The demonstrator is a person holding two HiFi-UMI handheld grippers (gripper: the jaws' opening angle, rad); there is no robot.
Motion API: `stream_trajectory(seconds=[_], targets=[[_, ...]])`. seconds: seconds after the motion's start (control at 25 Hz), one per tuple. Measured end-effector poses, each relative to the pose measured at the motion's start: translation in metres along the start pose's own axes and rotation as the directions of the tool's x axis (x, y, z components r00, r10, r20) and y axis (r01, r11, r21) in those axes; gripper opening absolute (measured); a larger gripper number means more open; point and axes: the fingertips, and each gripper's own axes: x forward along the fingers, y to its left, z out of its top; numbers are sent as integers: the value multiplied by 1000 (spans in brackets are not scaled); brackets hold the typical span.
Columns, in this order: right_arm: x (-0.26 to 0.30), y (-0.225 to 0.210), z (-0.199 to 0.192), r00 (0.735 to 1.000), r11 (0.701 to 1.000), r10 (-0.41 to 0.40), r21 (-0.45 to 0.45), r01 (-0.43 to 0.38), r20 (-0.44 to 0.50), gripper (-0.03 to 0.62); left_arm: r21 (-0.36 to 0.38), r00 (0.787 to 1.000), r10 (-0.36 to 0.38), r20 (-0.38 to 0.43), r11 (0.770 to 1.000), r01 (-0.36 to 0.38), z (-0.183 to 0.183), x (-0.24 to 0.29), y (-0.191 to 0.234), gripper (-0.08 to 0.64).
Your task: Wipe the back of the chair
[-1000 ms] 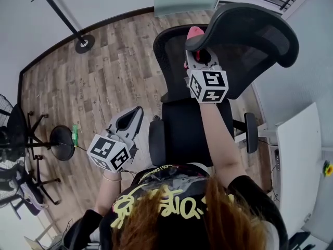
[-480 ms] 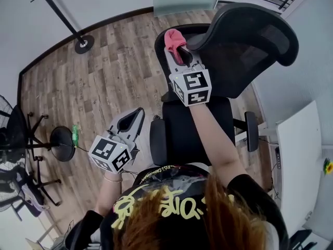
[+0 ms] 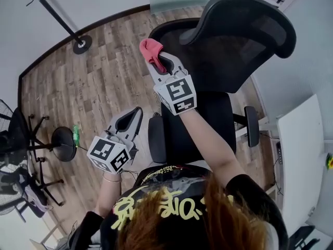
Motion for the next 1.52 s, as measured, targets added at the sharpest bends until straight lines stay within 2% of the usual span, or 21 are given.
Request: stream_trajectory(seconds=[0.12,0.24,0.48,0.64,0.8,0.92,1.04,1.2,1.4,1.52], targets=[[-26,1,-4,1000,1000,-3,9,3,24,72,5,1000,12,-16,1000,-12,-5,0,-7,-11],[-60,-22,-6,998,999,-43,35,41,50,72,7,1000,18,-24,1000,-18,-8,5,-18,-11],[-160,-124,-28,974,972,-220,96,215,51,72,5,999,26,-34,1000,-26,-18,32,-51,-11],[-230,-204,-42,928,926,-372,79,370,6,72,1,999,36,-35,999,-36,-17,45,-72,-11],[-290,-285,-48,858,854,-514,81,514,-21,72,-1,999,38,-39,999,-38,-18,60,-95,-11],[-319,-331,-51,814,812,-580,63,580,-22,72,13,998,53,-46,999,-52,-21,70,-108,-11],[-334,-363,-58,793,791,-608,50,609,-34,72,14,997,73,-39,997,-72,-20,79,-119,-11],[-339,-392,-71,780,778,-623,59,625,-51,72,23,995,93,-36,995,-92,-20,87,-134,-11],[-327,-406,-82,788,784,-612,83,615,-62,72,30,990,132,-40,991,-131,-24,85,-142,-11],[-316,-404,-86,797,798,-599,27,603,-76,72,25,987,153,-38,988,-152,-27,82,-145,-11]])
